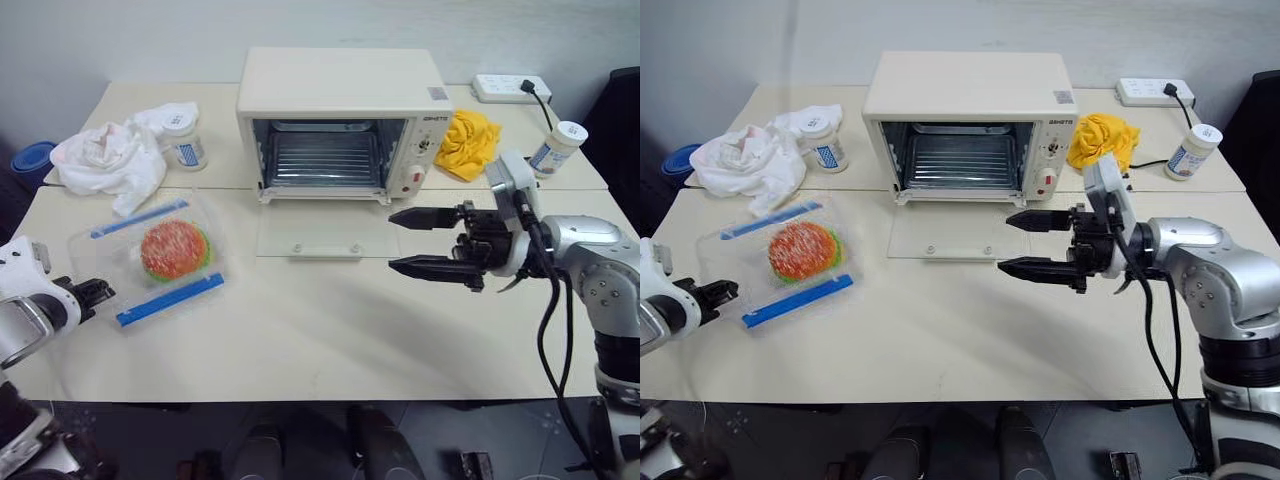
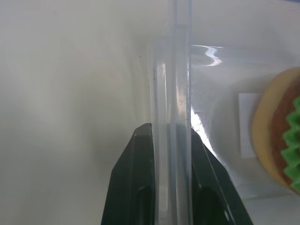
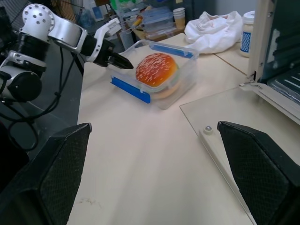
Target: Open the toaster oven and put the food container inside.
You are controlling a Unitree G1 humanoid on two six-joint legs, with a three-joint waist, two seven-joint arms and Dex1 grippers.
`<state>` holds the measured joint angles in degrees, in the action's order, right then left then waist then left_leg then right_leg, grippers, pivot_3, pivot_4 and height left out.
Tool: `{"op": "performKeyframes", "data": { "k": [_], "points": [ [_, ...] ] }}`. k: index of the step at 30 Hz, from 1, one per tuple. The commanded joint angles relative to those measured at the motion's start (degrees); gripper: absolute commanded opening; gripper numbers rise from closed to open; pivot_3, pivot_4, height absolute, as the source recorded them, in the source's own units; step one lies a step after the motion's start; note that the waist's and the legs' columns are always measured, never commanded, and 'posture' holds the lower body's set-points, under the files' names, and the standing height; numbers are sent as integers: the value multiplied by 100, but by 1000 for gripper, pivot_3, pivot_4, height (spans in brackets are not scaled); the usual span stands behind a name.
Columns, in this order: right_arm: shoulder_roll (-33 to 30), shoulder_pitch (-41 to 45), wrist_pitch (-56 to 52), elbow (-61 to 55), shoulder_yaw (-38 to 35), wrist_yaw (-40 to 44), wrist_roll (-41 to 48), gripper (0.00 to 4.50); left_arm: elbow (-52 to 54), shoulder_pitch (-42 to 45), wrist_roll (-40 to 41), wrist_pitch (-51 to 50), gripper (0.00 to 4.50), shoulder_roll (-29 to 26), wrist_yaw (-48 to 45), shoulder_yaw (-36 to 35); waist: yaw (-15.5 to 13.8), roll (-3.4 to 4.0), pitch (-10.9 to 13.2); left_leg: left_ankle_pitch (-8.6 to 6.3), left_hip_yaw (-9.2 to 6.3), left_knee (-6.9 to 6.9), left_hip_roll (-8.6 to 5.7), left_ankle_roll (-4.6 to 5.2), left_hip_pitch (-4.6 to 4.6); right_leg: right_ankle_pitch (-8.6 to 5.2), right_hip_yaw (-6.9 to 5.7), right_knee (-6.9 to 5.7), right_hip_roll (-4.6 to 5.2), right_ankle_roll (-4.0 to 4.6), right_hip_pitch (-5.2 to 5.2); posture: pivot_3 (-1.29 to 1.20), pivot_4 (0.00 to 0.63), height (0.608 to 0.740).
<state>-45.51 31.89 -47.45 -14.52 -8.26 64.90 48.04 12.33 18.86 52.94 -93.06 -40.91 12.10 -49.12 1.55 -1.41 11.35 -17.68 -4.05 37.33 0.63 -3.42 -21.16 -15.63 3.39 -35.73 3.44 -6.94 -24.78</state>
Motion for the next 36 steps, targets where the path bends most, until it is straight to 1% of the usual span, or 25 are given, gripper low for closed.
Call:
{"op": "performKeyframes", "data": {
  "k": [1, 4, 6, 8, 10, 12, 15, 19, 23, 26, 32, 34, 36],
  "points": [
    [-46, -151, 156, -330, -326, -259, 34, 4500, 83, -74, 1024, 56, 288, -342, -54, 127, -18, 0, 0, 0, 0, 1, -1, 0, -1, 0, 0, 1, 2, 0, 1, 0, 150, 740],
    [-27, -411, 121, -488, -527, -481, 159, 4500, 78, 108, 1716, 56, 288, -332, 344, 342, -27, 0, 0, 0, -1, 2, -5, 0, 2, 1, 0, 5, 7, -1, 8, 0, 150, 740],
    [-47, -582, 136, -593, -619, -572, 197, 4500, 89, 477, 1760, 56, 288, -207, 664, 450, -41, 0, 0, 0, -2, 4, -4, 1, 0, 1, -1, 5, 5, -2, 8, 0, 150, 740],
    [-58, -725, 213, -664, -645, -684, 111, 4500, 82, 1078, 1828, 56, 288, 220, 1138, 592, -73, -1, 0, 1, -3, 6, -5, 1, -1, 2, -3, 4, 4, -3, 8, 0, 150, 740],
    [-64, -797, 207, -646, -767, -840, 124, 4500, 152, 1549, 1950, 56, 288, 930, 1697, 1121, -122, 0, 0, 1, -2, 9, -7, 2, 1, 3, -3, 2, 4, -5, 11, 0, 150, 740],
    [-97, -858, 156, -705, -879, -937, 210, 4500, 92, 1874, 1991, 56, 288, 1426, 2059, 1612, -156, 0, -1, 1, 1, 11, -15, 1, 2, 7, 2, 6, 10, -12, 15, 0, 150, 740],
    [-153, -1035, 218, -847, -899, -1014, 119, 4500, -284, 2365, 1714, 56, 288, 1759, 2318, 2054, -162, -5, 0, 1, -1, 14, -16, 1, -10, 9, 2, 13, 9, -17, 11, 0, 150, 740],
    [-60, -1157, 197, -916, -947, -1314, 121, 4500, -697, 2806, 1120, 56, 288, 1806, 2356, 2511, -105, -3, -1, 2, 14, 9, -8, 2, -6, 8, 12, 7, -3, -15, -2, 0, 150, 740],
    [22, -1370, 191, -1119, -1056, -1528, 268, 4500, -961, 3166, 771, 56, 288, 1961, 2193, 2727, -137, -3, -1, 12, 13, 6, -10, -7, 1, 8, 13, 2, -4, -14, 2, 0, 150, 740],
    [52, -1564, 230, -1265, -1126, -1642, 320, 4500, -1330, 3518, 307, 56, 288, 2144, 2053, 2783, -184, -4, -1, 15, 5, 12, -18, -6, -2, 9, 10, 9, -1, -17, 11, 0, 150, 740],
    [103, -1691, 309, -1333, -1168, -1787, 365, 4500, -1911, 4120, -495, 63, 288, 2496, 1662, 2832, -194, -4, -1, 19, 4, 10, -39, 1, -8, 15, 12, 22, 16, -27, 15, 0, 150, 740],
    [136, -1692, 343, -1340, -1144, -1840, 359, 4500, -2087, 4303, -757, 88, 996, 2595, 1496, 2859, -188, -4, 0, 19, 4, 8, -39, 0, -7, 15, 12, 23, 16, -27, 15, 0, 150, 740],
    [159, -1696, 382, -1349, -1113, -1880, 352, 4500, -2208, 4456, -968, 148, 1474, 2658, 1306, 2867, -178, -4, 0, 27, 3, 7, -39, -14, -8, 15, 12, 23, 15, -28, 14, 0, 150, 740]
  ]
}}
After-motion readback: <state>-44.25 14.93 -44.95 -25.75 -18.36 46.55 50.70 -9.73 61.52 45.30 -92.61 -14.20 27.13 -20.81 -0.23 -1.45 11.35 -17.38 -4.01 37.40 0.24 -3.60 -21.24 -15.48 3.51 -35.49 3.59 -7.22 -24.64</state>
